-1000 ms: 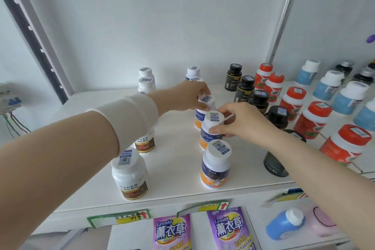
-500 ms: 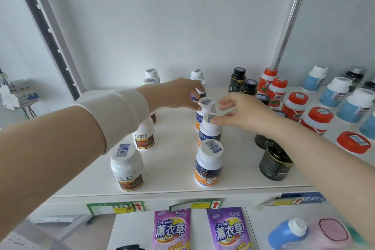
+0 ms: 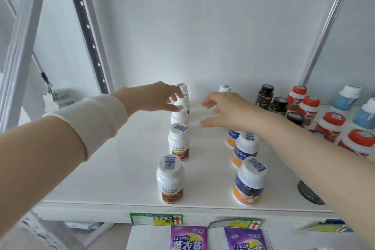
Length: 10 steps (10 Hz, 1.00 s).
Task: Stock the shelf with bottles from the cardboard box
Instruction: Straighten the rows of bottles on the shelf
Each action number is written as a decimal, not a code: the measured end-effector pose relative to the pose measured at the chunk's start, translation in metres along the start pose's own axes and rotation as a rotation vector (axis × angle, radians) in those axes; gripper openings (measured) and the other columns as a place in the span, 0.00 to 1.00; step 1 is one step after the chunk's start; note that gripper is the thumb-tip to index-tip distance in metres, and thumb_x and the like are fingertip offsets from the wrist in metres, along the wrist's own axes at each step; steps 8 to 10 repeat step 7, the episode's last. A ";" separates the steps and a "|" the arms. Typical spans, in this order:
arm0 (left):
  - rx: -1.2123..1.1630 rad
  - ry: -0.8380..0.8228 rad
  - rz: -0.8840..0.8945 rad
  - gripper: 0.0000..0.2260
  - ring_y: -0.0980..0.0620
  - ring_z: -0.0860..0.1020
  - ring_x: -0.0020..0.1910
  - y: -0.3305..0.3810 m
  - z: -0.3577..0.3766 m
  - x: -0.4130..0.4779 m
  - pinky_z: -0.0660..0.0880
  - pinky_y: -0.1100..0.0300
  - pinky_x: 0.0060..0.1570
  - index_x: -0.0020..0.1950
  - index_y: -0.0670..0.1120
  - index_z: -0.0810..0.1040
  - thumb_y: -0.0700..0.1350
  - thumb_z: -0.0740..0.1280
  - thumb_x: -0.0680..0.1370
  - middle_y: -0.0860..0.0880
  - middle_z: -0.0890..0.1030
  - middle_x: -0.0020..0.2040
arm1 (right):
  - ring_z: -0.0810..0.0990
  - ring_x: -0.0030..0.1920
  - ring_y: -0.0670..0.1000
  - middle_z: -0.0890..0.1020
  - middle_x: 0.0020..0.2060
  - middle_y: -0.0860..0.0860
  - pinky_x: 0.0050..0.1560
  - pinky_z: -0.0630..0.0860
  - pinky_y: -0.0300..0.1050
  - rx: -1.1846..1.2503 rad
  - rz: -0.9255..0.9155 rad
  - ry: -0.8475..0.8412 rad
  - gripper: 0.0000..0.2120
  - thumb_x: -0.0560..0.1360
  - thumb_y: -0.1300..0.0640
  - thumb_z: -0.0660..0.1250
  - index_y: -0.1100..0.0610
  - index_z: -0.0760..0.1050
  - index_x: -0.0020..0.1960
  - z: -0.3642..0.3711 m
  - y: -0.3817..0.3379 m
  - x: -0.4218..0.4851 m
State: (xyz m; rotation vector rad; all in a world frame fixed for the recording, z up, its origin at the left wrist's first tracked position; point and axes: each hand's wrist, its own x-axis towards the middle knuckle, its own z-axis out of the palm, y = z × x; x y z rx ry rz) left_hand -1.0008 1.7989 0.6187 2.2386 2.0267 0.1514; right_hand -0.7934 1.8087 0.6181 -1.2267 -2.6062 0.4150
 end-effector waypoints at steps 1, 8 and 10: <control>-0.393 0.083 -0.018 0.20 0.53 0.77 0.58 -0.013 0.021 0.003 0.69 0.64 0.53 0.65 0.50 0.71 0.52 0.68 0.75 0.52 0.77 0.60 | 0.75 0.59 0.48 0.75 0.61 0.47 0.60 0.72 0.43 0.168 0.073 -0.032 0.28 0.69 0.43 0.71 0.53 0.70 0.64 0.023 -0.019 0.000; -0.989 0.179 0.045 0.14 0.54 0.77 0.51 -0.032 0.093 0.021 0.71 0.68 0.50 0.60 0.47 0.74 0.46 0.69 0.75 0.54 0.78 0.50 | 0.80 0.47 0.47 0.79 0.49 0.47 0.52 0.79 0.46 0.591 0.324 0.194 0.20 0.67 0.55 0.75 0.53 0.74 0.56 0.099 -0.029 -0.005; -0.989 0.179 0.045 0.14 0.54 0.77 0.51 -0.032 0.093 0.021 0.71 0.68 0.50 0.60 0.47 0.74 0.46 0.69 0.75 0.54 0.78 0.50 | 0.80 0.47 0.47 0.79 0.49 0.47 0.52 0.79 0.46 0.591 0.324 0.194 0.20 0.67 0.55 0.75 0.53 0.74 0.56 0.099 -0.029 -0.005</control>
